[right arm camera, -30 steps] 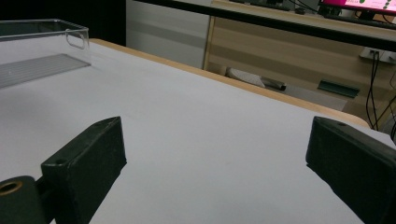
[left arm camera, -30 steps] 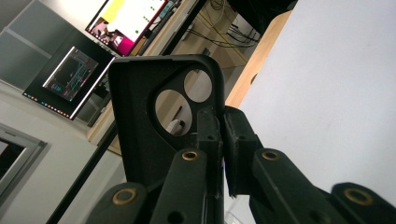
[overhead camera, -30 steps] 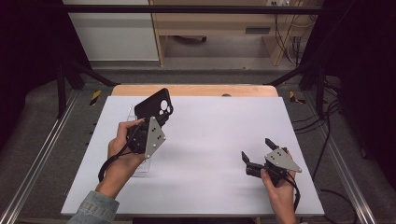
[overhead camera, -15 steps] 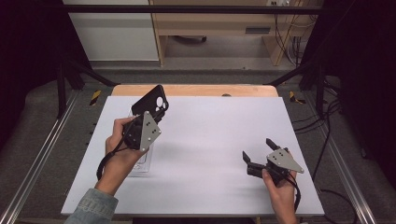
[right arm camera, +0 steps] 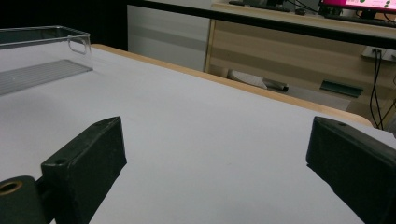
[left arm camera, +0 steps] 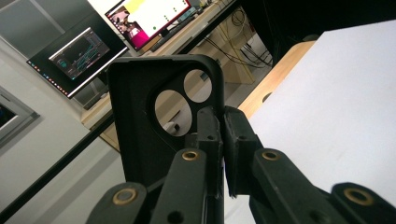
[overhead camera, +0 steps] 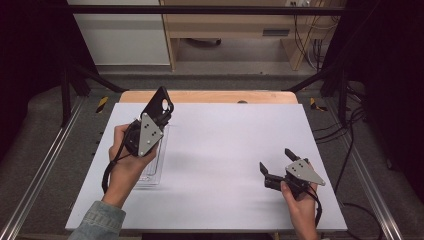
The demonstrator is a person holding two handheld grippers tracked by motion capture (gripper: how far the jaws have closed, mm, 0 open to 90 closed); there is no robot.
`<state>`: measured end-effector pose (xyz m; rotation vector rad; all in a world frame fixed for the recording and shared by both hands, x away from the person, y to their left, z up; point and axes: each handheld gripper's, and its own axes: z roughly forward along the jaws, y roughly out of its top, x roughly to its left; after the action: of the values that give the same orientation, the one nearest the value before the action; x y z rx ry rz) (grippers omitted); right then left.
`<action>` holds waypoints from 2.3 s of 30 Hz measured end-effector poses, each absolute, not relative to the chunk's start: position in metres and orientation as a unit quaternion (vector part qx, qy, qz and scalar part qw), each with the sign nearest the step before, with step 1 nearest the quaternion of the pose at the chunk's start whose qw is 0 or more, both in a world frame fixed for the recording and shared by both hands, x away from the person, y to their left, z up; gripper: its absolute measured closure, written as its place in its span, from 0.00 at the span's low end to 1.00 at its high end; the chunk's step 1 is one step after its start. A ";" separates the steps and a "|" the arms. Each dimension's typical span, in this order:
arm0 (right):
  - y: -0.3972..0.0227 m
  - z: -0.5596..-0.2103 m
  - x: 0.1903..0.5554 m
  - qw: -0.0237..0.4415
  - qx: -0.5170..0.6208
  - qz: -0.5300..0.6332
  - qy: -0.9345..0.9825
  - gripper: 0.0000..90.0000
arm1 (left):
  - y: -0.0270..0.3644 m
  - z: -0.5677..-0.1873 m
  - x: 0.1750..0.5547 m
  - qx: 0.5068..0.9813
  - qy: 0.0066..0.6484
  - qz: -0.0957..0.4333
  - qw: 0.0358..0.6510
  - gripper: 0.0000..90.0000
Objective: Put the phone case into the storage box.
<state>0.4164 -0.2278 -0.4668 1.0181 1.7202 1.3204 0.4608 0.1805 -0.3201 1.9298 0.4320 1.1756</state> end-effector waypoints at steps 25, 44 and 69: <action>-0.228 -0.467 0.416 0.363 0.394 0.516 0.668 0.05 | 0.188 -0.321 0.461 0.742 0.204 0.464 0.439 0.95; -0.228 -0.467 0.416 0.360 0.393 0.520 0.668 0.05 | 0.198 -0.321 0.463 0.724 0.231 0.456 0.462 0.95; -0.228 -0.467 0.416 0.357 0.392 0.525 0.665 0.05 | 0.218 -0.320 0.467 0.675 0.302 0.437 0.512 0.95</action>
<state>0.4159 -0.2282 -0.4669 1.0122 1.7179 1.3566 0.4670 0.2181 -0.3205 1.6238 0.7260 1.0521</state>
